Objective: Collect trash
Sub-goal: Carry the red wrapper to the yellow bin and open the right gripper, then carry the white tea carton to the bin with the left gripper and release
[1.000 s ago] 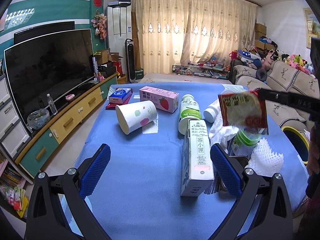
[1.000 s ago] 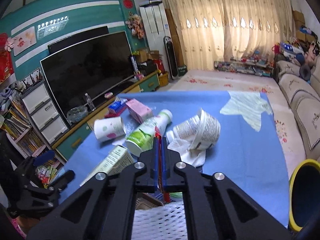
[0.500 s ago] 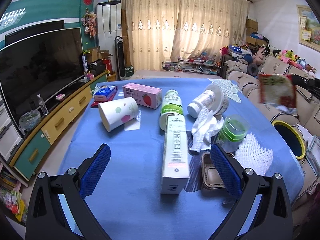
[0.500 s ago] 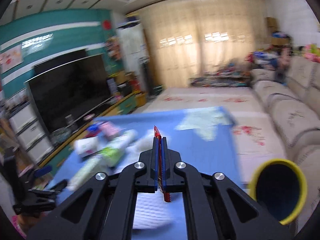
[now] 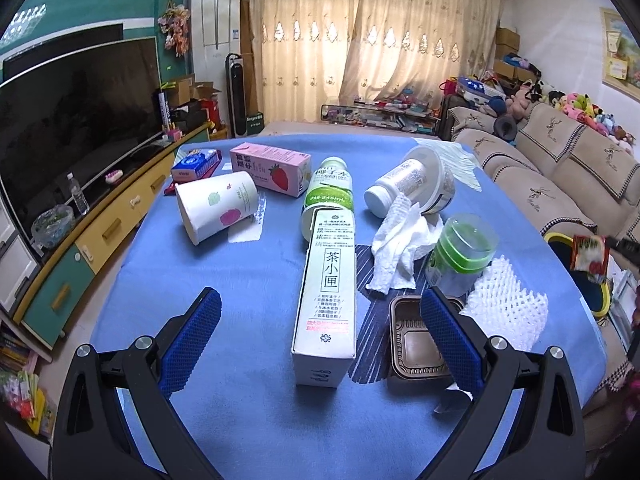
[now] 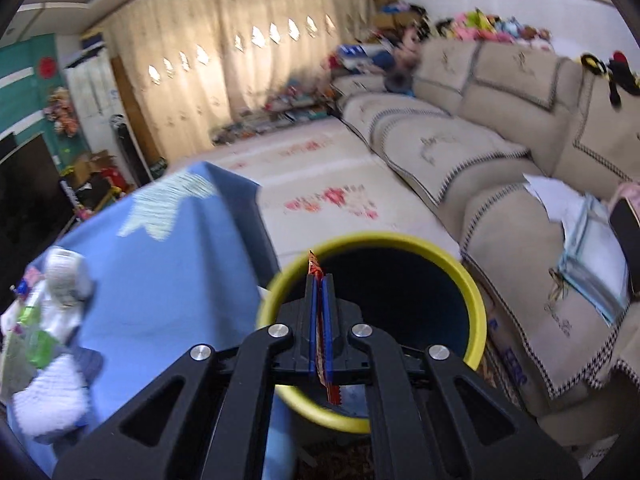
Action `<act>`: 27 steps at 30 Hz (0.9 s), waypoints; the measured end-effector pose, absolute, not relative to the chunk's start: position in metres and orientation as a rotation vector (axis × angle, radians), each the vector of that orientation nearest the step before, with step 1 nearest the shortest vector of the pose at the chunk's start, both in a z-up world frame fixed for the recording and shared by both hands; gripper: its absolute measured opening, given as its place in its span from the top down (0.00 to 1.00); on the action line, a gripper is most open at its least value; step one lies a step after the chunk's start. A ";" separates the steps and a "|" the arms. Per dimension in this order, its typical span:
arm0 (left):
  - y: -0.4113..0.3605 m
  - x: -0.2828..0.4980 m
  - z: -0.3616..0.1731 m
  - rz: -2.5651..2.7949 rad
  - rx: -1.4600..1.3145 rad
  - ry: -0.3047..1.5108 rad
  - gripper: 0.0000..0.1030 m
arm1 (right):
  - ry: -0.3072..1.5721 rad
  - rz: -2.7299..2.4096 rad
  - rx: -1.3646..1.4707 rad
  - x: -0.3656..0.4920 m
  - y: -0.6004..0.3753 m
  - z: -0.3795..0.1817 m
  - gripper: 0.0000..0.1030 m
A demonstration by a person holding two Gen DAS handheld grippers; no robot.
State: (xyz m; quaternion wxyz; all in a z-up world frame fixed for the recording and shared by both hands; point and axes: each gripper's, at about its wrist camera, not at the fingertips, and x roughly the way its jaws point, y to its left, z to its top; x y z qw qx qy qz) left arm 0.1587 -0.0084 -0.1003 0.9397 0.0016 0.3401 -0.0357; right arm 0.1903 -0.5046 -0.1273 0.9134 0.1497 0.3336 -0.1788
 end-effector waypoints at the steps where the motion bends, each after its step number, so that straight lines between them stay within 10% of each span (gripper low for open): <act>1: -0.008 0.161 -0.102 -0.072 -0.002 0.700 0.05 | 0.696 -0.376 0.312 0.193 -0.508 -0.132 0.93; 22: -0.005 0.197 -0.131 -0.044 0.004 0.772 0.05 | 0.688 -0.358 0.382 0.193 -0.516 -0.143 0.69; 27: -0.001 0.205 -0.141 -0.063 -0.032 0.808 0.33 | 0.689 -0.346 0.384 0.195 -0.515 -0.143 0.69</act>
